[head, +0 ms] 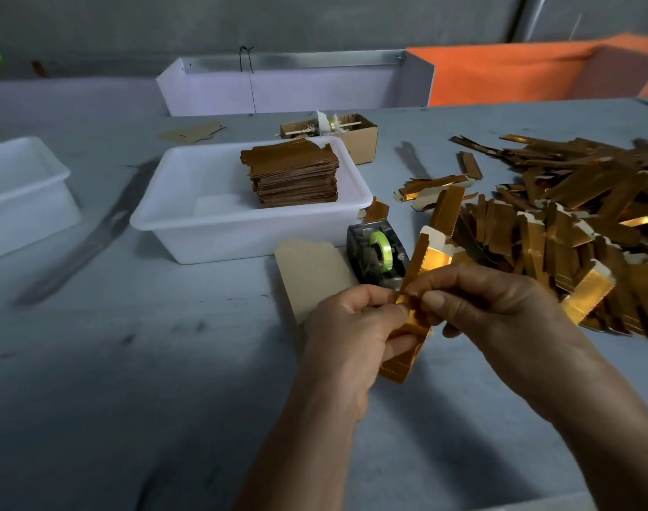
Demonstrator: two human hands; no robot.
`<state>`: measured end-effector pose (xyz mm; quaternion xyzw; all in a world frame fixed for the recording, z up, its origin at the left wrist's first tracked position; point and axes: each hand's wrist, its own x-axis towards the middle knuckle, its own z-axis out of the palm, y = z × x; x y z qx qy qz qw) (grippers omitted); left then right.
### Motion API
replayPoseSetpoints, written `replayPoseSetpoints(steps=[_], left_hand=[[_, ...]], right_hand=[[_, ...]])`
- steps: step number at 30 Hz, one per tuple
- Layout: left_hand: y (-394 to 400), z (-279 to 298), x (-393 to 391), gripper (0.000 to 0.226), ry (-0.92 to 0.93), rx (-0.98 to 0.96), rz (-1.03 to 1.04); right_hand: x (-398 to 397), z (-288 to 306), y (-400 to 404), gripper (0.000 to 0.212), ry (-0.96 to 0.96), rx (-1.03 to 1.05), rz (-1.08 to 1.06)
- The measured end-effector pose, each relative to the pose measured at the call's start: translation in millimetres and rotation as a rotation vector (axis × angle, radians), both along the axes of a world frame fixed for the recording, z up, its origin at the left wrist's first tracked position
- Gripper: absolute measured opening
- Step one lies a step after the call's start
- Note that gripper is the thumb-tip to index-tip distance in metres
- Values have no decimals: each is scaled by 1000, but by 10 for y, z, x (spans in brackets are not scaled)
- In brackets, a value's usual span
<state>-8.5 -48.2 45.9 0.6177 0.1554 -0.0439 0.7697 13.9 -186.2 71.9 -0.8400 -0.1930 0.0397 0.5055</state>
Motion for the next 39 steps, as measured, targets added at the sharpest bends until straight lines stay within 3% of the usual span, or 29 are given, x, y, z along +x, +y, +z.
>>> replayPoseSetpoints(steps=[4, 13, 23, 27, 32, 37, 39], left_hand=[[-6, -1, -14, 9, -35, -10, -9], [4, 24, -50, 18, -63, -32, -62], [-221, -91, -149, 17, -290, 347, 232], [-303, -142, -191, 12, -417, 535, 320], [-229, -150, -213, 9, -392, 421, 413], [-169, -111, -183, 9, -343, 333, 341], [-181, -120, -186, 12, -315, 305, 321]], right_hand=[[3, -21, -6, 31, -81, -127, -69], [-2, -27, 50, 30, -125, -157, -151], [-93, -48, 139, 30, -319, -352, -260], [-90, -35, 129, 34, -287, -374, -306], [-86, -61, 83, 52, -276, -448, -316], [-57, -87, 49, 57, 64, 1, -267], [-40, -135, 71, 59, 151, 76, -215]])
